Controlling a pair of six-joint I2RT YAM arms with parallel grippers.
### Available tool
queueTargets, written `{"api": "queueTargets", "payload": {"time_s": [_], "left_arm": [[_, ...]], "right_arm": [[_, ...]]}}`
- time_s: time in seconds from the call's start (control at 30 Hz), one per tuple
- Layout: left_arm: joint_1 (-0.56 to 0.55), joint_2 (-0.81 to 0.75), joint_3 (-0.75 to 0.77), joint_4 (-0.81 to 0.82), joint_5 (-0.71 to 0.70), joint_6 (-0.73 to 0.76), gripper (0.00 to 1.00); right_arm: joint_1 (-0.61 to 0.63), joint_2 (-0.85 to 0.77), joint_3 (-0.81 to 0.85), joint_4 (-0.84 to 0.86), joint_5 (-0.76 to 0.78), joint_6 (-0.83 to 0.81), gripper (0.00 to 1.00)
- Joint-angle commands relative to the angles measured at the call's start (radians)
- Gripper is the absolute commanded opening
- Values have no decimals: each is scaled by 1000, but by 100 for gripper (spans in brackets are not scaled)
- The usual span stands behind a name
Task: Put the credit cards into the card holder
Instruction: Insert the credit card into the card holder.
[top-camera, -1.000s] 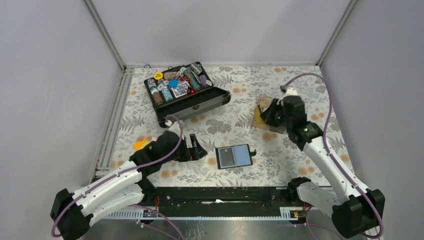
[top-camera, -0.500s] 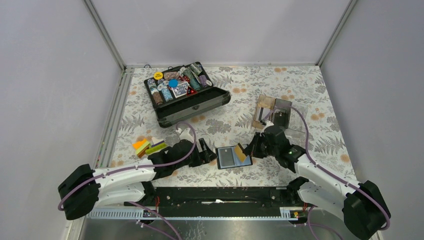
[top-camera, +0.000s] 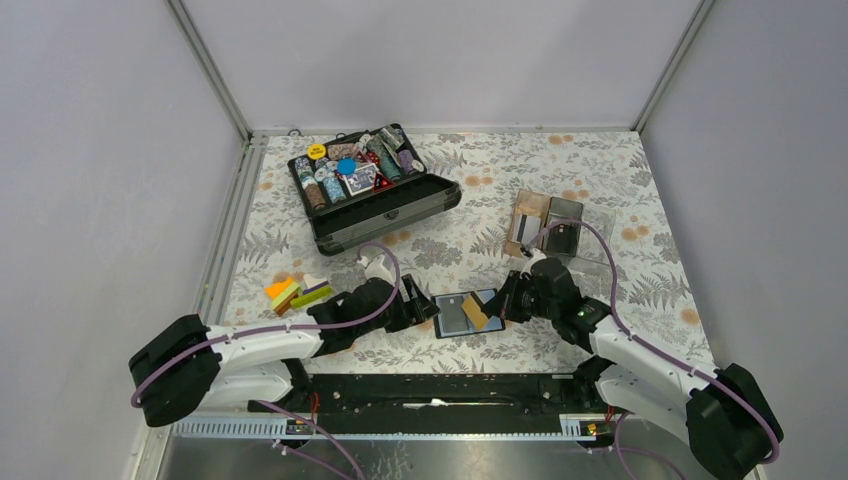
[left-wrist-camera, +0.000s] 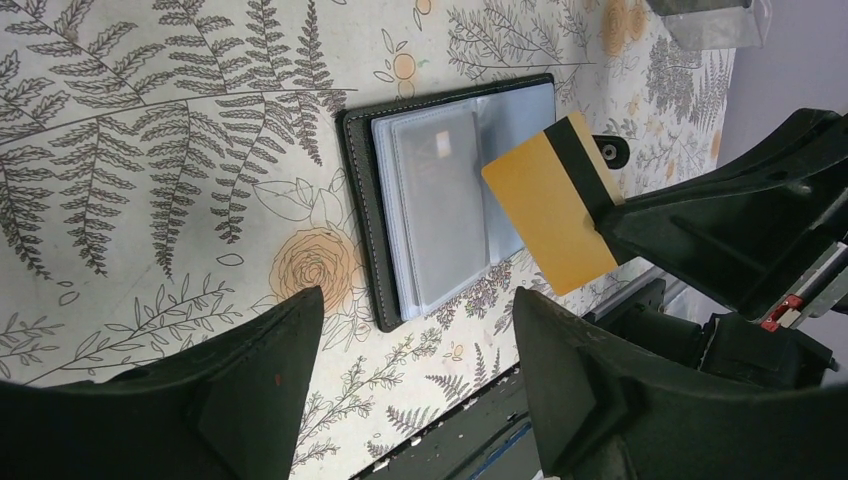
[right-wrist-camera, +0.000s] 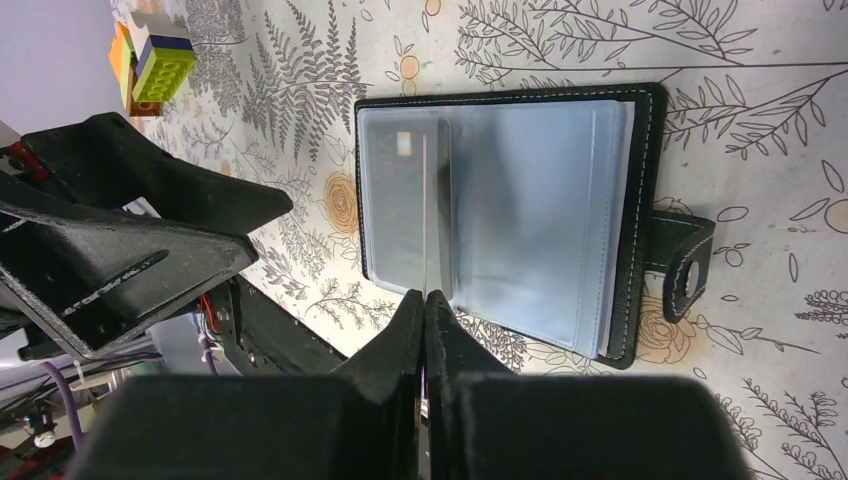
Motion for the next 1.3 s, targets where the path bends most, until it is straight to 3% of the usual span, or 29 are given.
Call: {"api": "queueTargets", "payload": {"time_s": [0.0, 0.67, 1.27], "left_arm": [[-4, 11, 3, 73, 4, -14, 71], [-4, 33, 6, 77, 10, -13, 68], [-11, 125, 22, 118, 24, -11, 65]], "right_arm": [[7, -6, -16, 34, -13, 10, 0], [8, -40, -25, -13, 20, -9, 0], [24, 59, -50, 24, 7, -13, 0]]}}
